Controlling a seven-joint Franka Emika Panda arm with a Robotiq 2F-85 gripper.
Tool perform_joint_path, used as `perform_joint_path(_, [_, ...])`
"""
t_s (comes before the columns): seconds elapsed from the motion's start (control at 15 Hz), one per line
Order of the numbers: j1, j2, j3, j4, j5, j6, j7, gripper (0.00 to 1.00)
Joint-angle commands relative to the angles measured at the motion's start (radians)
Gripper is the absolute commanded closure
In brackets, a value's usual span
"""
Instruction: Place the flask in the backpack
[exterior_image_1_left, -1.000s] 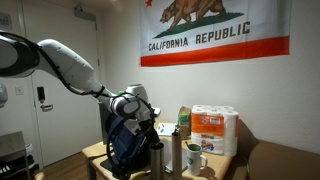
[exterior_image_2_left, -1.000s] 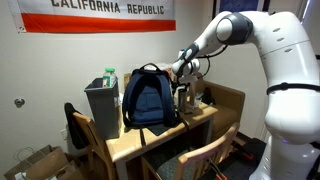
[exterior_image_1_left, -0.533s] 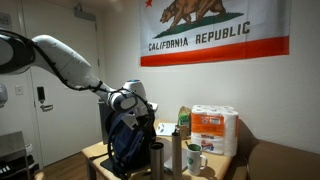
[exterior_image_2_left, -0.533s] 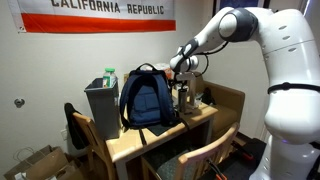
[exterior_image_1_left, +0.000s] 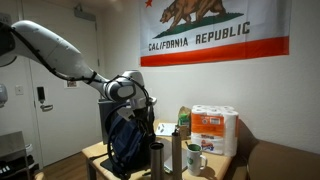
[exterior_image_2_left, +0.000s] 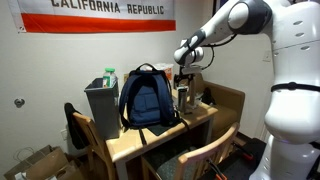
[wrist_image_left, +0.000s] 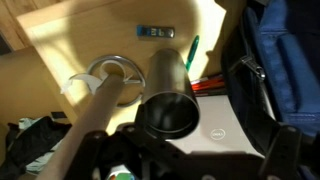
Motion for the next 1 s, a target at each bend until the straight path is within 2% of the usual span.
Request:
perform_joint_path(0.0, [0.019, -0.032, -0.041, -0.043, -0.106, 0.017, 0.068, 0.00])
perform_joint_path(0.53, [0.024, 0.037, -0.033, -0.084, -0.120, 0.159, 0.076, 0.00])
perform_joint_path(0.93, [0.028, 0.115, -0.045, -0.050, -0.111, 0.258, 0.075, 0.00])
